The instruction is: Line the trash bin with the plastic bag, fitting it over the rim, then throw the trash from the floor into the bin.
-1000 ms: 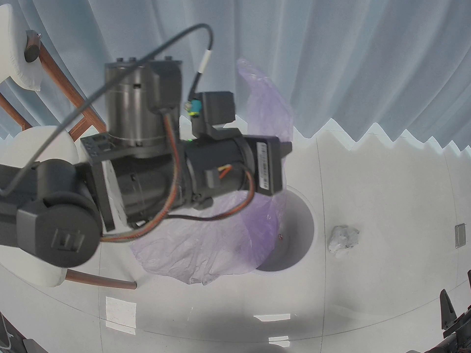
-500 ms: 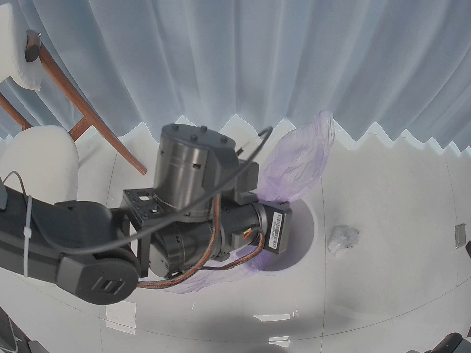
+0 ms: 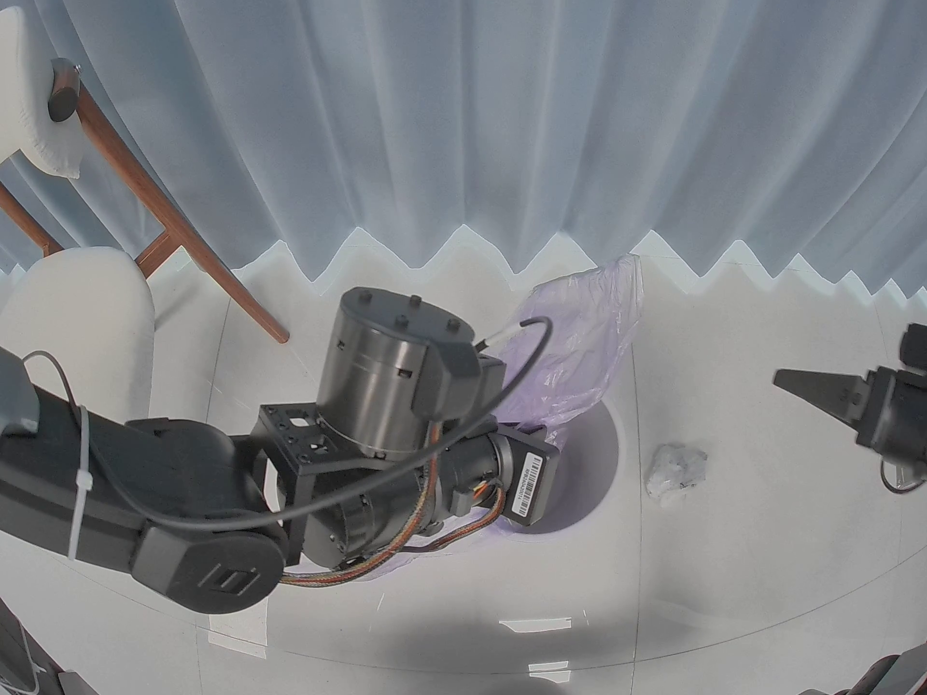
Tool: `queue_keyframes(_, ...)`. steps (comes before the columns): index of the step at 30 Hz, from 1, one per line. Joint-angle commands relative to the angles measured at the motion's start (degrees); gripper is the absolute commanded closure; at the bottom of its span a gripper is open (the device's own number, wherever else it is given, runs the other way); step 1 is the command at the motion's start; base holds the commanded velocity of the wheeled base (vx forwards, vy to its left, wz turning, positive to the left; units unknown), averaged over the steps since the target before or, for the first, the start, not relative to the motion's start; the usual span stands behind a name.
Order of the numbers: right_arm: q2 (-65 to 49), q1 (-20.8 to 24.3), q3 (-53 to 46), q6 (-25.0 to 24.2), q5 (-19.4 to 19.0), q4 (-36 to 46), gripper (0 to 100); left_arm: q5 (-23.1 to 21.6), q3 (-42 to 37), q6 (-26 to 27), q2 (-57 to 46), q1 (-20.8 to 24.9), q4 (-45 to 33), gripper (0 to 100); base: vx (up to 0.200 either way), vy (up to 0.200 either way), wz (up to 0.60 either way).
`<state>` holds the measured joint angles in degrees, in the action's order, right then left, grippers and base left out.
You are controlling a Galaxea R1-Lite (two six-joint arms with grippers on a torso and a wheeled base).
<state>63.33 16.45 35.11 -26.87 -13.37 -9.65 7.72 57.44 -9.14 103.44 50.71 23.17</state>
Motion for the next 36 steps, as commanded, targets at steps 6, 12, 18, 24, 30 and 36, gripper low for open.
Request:
queue_keyframes(6, 32.82, -6.34, 13.58, 8.06, 2.21, -13.20, 0, -2.44, -0.84, -0.09, -5.79, -0.44, 0.38, 100, 0.000, 0.000, 0.00)
queue_keyframes(12, 41.79, -5.90, 19.38, 7.80, 2.30, -19.26, 0, -3.85, -0.84, -0.17, -6.05, -0.09, 4.51, 100, 0.000, 0.000, 0.00)
queue_keyframes(18, 49.87, -5.02, 23.87, 3.75, 2.30, -21.46, 100, -4.03, -0.84, -0.17, -5.70, 0.97, 7.32, 100, 0.000, 0.000, 0.00)
queue_keyframes(24, 55.50, -1.59, 30.46, -6.44, 1.68, -30.07, 100, -4.03, -1.28, -0.17, -5.44, 1.93, 7.50, 100, 0.000, 0.000, 0.00)
queue_keyframes(30, 60.77, 1.84, 35.91, -11.98, -1.13, -32.97, 100, -4.03, -1.19, -0.17, -4.30, 2.11, 8.11, 100, 0.000, 0.000, 0.00)
queue_keyframes(36, 64.37, 4.38, 37.31, -14.79, -3.94, -36.93, 100, -4.03, -1.28, -0.17, -3.77, 2.20, 8.38, 100, 0.000, 0.000, 0.00)
